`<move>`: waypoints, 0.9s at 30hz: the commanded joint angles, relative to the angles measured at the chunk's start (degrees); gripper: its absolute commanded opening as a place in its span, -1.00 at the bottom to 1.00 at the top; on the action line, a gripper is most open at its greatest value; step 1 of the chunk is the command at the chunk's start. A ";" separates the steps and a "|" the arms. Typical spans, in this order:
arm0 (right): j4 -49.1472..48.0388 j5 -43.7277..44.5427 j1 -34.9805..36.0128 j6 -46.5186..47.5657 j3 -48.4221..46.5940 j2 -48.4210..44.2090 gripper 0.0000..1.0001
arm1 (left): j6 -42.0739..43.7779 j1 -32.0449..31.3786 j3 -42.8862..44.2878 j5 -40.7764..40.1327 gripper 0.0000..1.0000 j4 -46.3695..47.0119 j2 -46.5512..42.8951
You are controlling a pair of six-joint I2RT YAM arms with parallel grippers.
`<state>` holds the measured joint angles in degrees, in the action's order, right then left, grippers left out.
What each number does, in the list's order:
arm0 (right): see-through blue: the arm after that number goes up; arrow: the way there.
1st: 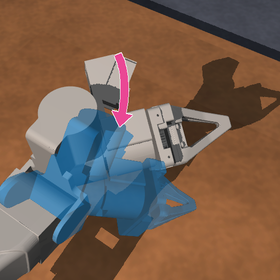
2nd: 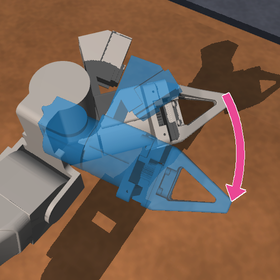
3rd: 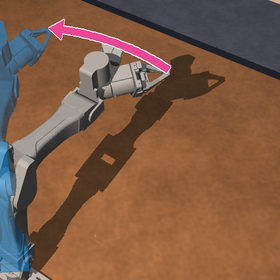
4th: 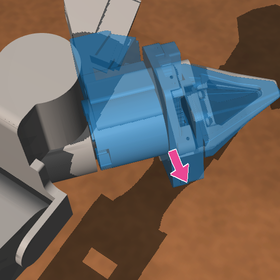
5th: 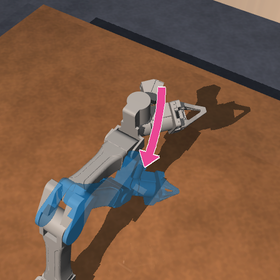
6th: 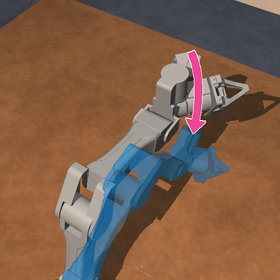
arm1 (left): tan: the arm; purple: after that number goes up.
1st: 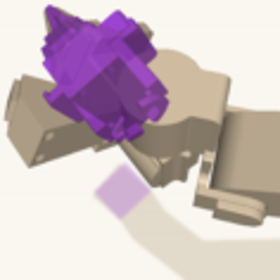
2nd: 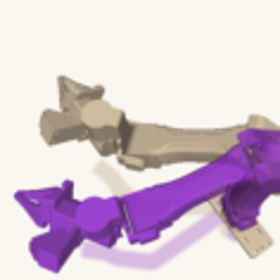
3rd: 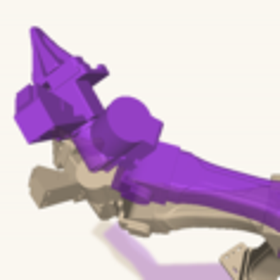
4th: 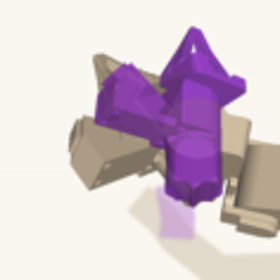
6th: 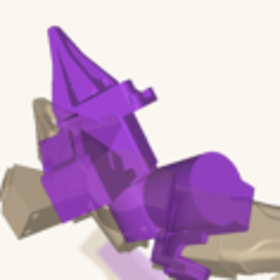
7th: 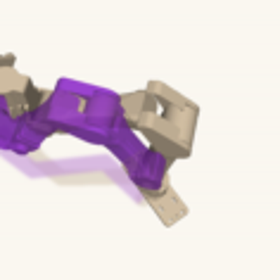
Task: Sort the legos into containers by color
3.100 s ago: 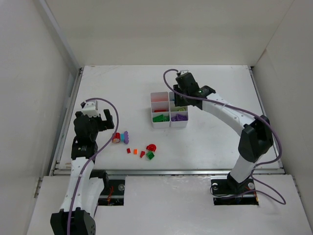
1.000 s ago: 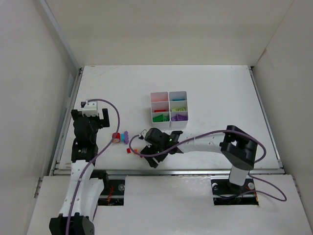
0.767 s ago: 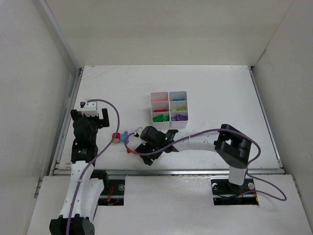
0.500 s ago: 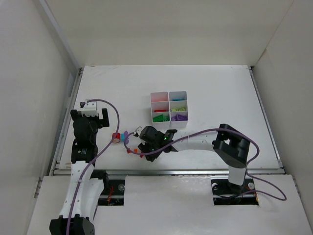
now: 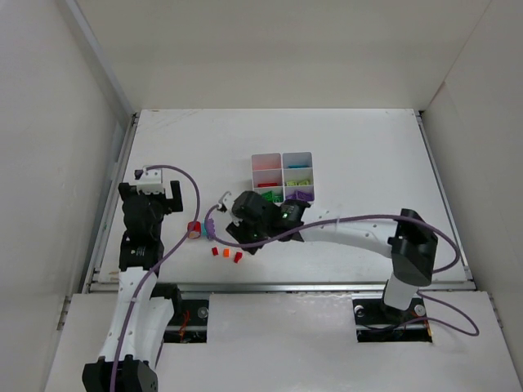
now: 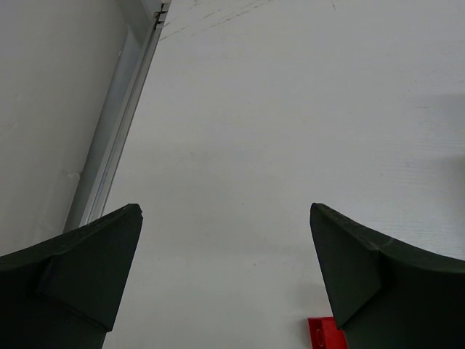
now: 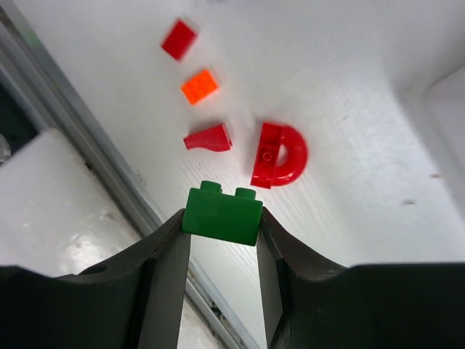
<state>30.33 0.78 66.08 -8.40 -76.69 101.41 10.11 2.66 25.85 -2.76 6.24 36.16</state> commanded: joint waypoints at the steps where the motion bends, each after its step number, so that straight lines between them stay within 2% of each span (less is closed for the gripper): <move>1: 5.08 4.85 -1.82 2.43 -8.28 -4.99 -1.00 | 0.44 -0.28 -0.53 0.65 1.00 2.72 0.14; 10: 10.45 5.03 -16.68 -3.90 -21.83 5.46 -1.00 | -1.93 -0.28 -1.59 2.76 1.00 4.48 0.75; 16: 11.95 5.55 -17.92 -5.04 -25.44 11.61 -1.00 | -2.55 2.61 -2.20 4.17 1.00 5.01 1.37; 19: 12.48 4.94 -19.14 -5.57 -25.97 13.20 -0.86 | -2.55 3.67 -2.20 4.17 1.00 5.01 2.51; 23: 12.48 4.41 -19.15 -5.57 -25.97 13.20 -0.86 | -2.55 4.20 -2.20 4.70 1.00 5.01 3.21; 26: 12.48 4.41 -19.15 -5.57 -25.36 13.20 -0.67 | -2.55 4.82 -2.20 5.23 1.00 5.01 3.74; 27: 13.00 4.41 -19.15 -5.05 -24.83 13.20 -0.29 | -2.55 4.82 -2.20 5.75 1.00 5.01 3.74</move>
<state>43.09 5.48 46.89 -13.15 -99.72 116.05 8.43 6.98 23.88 1.48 8.19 39.77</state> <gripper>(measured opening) 0.438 0.997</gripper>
